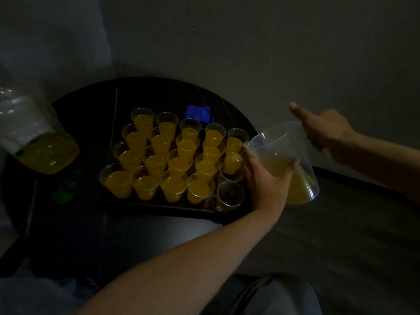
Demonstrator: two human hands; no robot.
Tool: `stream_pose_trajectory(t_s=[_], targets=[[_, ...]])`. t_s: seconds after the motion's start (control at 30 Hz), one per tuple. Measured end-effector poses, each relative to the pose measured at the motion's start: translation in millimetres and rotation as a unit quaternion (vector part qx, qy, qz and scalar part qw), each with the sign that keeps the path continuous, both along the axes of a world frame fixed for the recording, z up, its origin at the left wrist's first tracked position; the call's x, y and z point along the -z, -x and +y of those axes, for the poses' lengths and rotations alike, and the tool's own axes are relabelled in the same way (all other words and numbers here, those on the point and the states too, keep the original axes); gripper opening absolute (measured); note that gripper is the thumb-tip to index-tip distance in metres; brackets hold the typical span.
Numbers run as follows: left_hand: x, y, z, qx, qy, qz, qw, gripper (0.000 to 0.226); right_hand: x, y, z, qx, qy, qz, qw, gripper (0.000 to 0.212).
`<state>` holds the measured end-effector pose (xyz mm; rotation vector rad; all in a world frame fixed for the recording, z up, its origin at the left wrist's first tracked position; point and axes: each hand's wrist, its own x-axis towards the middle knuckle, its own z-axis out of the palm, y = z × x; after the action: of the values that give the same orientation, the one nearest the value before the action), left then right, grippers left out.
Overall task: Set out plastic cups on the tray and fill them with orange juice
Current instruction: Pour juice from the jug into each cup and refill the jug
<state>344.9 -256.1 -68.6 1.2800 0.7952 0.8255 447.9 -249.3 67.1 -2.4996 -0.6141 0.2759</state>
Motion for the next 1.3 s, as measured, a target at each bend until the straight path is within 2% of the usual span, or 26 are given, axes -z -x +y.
stream_pose_trajectory(t_s=[0.4,0.67,1.0,1.3], targets=[[4,24,-27,-0.007,0.02,0.003,1.0,0.118,0,24,-19,-0.039,0.021,0.013,0.999,0.067],[5,36,-39,-0.008,0.038,0.002,0.999,0.117,4,33,-26,-0.035,0.048,-0.002,0.998,0.076],[3,36,-44,-0.021,0.053,0.006,0.998,0.123,3,40,-26,-0.064,0.054,-0.023,0.996,0.069],[2,33,-43,-0.024,0.06,-0.011,0.998,0.117,2,37,-24,-0.066,0.055,-0.03,0.996,0.067]])
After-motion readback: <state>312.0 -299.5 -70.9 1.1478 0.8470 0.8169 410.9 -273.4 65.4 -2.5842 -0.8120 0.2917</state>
